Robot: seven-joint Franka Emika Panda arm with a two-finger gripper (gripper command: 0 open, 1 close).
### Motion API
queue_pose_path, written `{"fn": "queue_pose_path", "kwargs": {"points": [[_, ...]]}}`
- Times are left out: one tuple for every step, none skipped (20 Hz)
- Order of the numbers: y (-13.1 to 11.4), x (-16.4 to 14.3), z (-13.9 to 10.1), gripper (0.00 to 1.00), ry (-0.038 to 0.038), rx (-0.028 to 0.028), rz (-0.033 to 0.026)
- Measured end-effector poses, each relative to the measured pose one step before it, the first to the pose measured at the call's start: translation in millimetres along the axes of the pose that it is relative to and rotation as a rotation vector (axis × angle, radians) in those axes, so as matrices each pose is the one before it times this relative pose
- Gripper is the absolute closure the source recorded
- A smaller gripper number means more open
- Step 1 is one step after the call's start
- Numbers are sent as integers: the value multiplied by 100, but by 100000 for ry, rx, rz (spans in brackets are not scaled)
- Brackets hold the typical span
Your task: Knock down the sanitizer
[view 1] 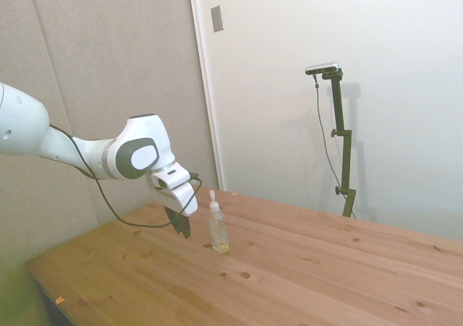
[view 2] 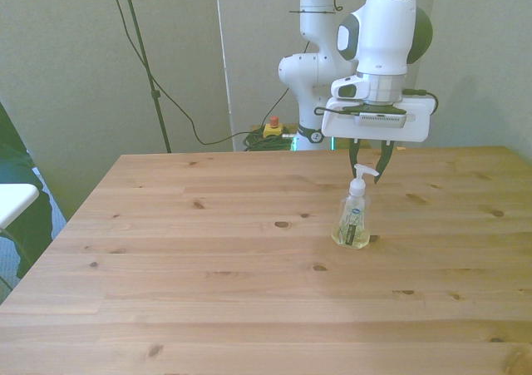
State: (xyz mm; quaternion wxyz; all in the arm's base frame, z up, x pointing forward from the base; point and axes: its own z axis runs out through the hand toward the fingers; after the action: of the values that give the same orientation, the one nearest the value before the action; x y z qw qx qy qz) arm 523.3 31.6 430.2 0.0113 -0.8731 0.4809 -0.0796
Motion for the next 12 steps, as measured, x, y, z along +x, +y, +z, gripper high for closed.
{"fn": "queue_pose_path", "kwargs": {"points": [[-119, 132, 181, 100, -7, -287, 627], [-124, 147, 196, 100, 80, -318, 430], [-120, 146, 152, 100, 201, -284, 405], [-169, 155, 88, 100, 211, -171, 387], [-186, 171, 93, 100, 101, -86, 486], [-182, 197, 89, 100, 55, -16, 561], [-228, 261, 37, 100, 183, 90, 649], [-209, 288, 97, 100, 203, -41, 772], [-233, 326, 110, 100, 136, 15, 794], [-289, 315, 101, 100, 44, 102, 619], [-308, 336, 101, 100, 41, 152, 616], [-368, 375, 59, 100, 104, 258, 684]]}}
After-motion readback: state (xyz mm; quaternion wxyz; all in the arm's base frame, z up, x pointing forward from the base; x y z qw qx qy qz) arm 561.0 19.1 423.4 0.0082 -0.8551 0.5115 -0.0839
